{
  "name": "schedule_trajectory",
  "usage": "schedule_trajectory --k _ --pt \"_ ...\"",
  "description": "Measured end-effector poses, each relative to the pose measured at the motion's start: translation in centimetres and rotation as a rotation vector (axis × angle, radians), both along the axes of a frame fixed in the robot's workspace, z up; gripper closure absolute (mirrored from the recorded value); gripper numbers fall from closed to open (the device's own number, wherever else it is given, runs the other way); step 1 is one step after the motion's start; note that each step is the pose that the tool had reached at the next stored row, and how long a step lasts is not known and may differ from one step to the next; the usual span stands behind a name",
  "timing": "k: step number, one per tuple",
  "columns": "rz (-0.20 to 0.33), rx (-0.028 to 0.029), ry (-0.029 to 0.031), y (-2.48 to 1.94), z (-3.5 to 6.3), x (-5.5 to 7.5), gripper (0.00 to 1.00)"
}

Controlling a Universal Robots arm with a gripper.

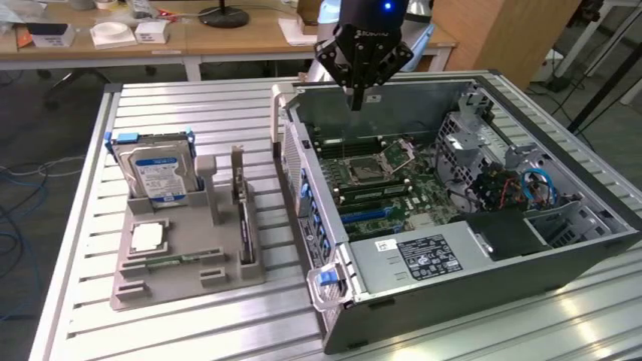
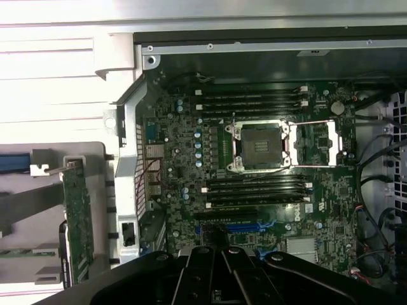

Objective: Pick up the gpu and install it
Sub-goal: 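Reach for the gpu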

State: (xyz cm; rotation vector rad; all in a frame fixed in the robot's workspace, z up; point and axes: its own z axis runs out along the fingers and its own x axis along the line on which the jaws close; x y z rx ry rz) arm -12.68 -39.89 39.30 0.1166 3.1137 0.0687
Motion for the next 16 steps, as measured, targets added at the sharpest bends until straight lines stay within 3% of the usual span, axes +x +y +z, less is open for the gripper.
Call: schedule_trajectory --k 16 --pt "0.0 0.0001 -0.0001 0.0 -0.22 -2.7 0.89"
